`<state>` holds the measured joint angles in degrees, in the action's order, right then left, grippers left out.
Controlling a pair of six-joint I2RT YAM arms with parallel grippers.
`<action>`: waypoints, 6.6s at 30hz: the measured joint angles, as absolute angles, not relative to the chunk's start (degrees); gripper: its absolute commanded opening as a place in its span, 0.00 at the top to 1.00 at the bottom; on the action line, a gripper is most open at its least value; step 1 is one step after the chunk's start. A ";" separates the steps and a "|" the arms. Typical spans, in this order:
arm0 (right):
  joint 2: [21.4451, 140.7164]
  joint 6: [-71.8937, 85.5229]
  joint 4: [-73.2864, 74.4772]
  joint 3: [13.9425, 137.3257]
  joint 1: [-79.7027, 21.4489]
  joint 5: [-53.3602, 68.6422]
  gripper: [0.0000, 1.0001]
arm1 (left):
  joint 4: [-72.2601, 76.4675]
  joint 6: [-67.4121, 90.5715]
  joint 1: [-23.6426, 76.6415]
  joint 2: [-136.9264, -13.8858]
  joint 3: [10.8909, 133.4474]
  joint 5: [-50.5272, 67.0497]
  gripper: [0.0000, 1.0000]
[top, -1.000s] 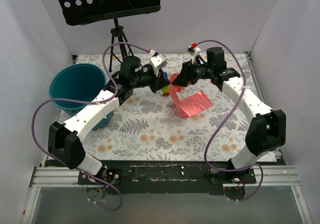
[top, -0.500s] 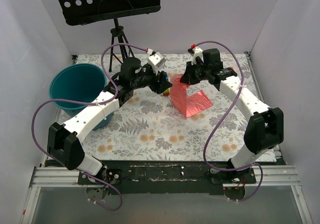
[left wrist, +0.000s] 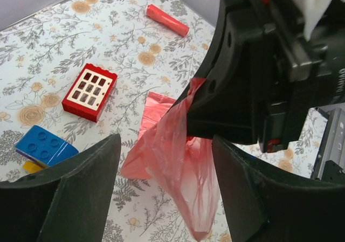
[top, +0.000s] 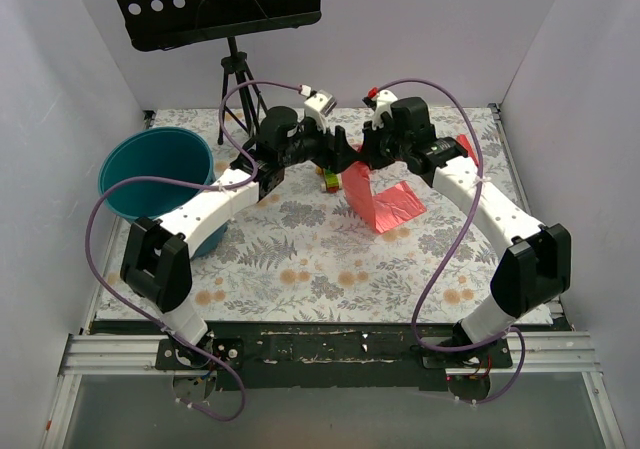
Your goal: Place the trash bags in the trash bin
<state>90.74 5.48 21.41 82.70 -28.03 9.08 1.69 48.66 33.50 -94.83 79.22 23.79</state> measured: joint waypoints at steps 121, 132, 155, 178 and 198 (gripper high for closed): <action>74.08 7.81 27.00 63.29 1.17 20.43 0.61 | -10.68 32.40 36.47 -92.90 79.42 8.43 1.00; 72.42 -6.79 25.10 64.73 -10.98 33.47 0.30 | -6.46 33.82 33.19 -85.91 76.86 19.16 1.00; 75.99 -16.29 22.79 77.87 -16.27 20.84 0.21 | -10.22 30.15 33.50 -86.00 79.33 24.14 1.00; 75.50 -7.99 20.47 78.22 -14.66 9.52 0.99 | -11.62 30.52 33.43 -86.78 79.68 12.53 1.00; 76.40 0.27 20.97 75.50 -10.15 19.07 0.99 | -11.05 23.27 33.32 -86.80 78.32 21.74 0.43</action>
